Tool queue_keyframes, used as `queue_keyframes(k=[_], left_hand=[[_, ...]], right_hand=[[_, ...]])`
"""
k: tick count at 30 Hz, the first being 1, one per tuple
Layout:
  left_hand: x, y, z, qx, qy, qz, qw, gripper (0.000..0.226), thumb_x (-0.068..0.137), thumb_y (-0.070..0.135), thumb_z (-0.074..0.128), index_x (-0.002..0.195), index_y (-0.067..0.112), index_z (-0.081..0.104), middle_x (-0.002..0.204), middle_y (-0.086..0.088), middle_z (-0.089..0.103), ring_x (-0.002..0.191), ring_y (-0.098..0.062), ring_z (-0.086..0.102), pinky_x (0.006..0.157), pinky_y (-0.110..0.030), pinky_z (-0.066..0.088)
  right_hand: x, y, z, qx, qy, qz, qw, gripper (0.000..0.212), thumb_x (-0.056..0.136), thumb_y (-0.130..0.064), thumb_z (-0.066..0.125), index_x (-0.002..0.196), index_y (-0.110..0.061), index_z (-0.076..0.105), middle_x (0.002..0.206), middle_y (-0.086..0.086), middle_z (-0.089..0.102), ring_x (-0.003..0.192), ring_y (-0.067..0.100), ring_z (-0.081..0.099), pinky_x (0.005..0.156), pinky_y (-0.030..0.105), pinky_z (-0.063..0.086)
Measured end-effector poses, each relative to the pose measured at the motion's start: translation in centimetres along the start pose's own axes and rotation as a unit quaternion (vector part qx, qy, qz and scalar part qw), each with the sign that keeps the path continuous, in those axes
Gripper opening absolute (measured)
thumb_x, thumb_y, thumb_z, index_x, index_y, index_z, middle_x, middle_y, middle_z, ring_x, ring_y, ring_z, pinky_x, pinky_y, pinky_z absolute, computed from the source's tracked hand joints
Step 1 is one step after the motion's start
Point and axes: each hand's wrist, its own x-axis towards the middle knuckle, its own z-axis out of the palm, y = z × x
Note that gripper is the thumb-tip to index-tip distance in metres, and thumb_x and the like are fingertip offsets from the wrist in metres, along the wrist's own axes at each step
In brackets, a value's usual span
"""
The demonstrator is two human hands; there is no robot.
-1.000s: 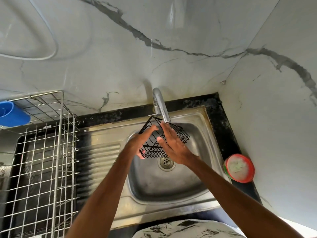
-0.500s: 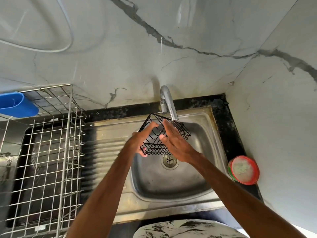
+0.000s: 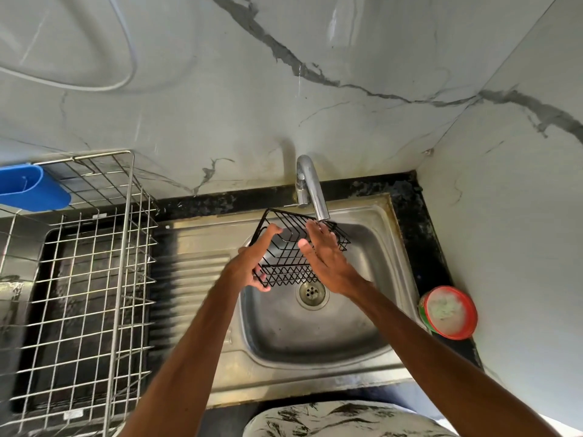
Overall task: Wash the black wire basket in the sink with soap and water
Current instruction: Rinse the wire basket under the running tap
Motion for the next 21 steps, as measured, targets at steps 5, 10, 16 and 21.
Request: queue_keyframes(k=[5,10,16,21], left_hand=[[-0.4,-1.5,-1.0,-0.004,0.000,0.012,1.000,0.113,0.047,0.087,0.079,0.132,0.018,0.048,0.135,-0.025,0.042,0.101,-0.045,0.060,0.072,-0.062,0.061],[-1.3,-2.7,-1.6,0.006,0.000,0.011,1.000,0.096,0.057,0.083,0.078,0.124,0.020,0.050,0.131,-0.026,0.047,0.100,-0.045,0.063,0.076,-0.058,0.063],[-1.4,-3.2,-1.5,-0.065,0.007,-0.001,0.998,0.099,0.060,0.077,0.080,0.131,0.015,0.050,0.117,-0.023,0.054,0.095,-0.041,0.061,0.083,-0.062,0.060],[-1.5,-3.2,-1.9,-0.145,-0.021,-0.021,0.989,0.088,0.066,0.075,0.076,0.128,0.016,0.054,0.112,-0.025,0.062,0.107,-0.043,0.062,0.093,-0.065,0.054]], right_hand=[[0.4,1.1,0.1,-0.025,-0.009,-0.057,0.998,0.067,0.105,-0.056,0.019,0.162,-0.025,0.002,0.169,-0.008,-0.001,0.154,0.003,-0.006,0.126,0.034,0.000],[1.4,5.3,-1.2,-0.016,-0.013,0.065,0.998,0.089,0.089,-0.083,0.008,0.161,-0.031,0.014,0.169,-0.006,0.011,0.154,0.008,0.007,0.126,0.049,0.016],[1.5,2.2,-0.5,-0.041,-0.033,0.013,0.999,0.085,0.095,-0.076,0.008,0.162,-0.024,0.002,0.170,-0.003,-0.001,0.155,0.011,-0.005,0.127,0.041,0.001],[1.3,0.4,-0.7,-0.088,-0.026,-0.113,0.989,0.063,0.107,-0.050,0.021,0.162,-0.024,0.005,0.169,-0.006,0.006,0.155,0.006,0.002,0.126,0.037,-0.001]])
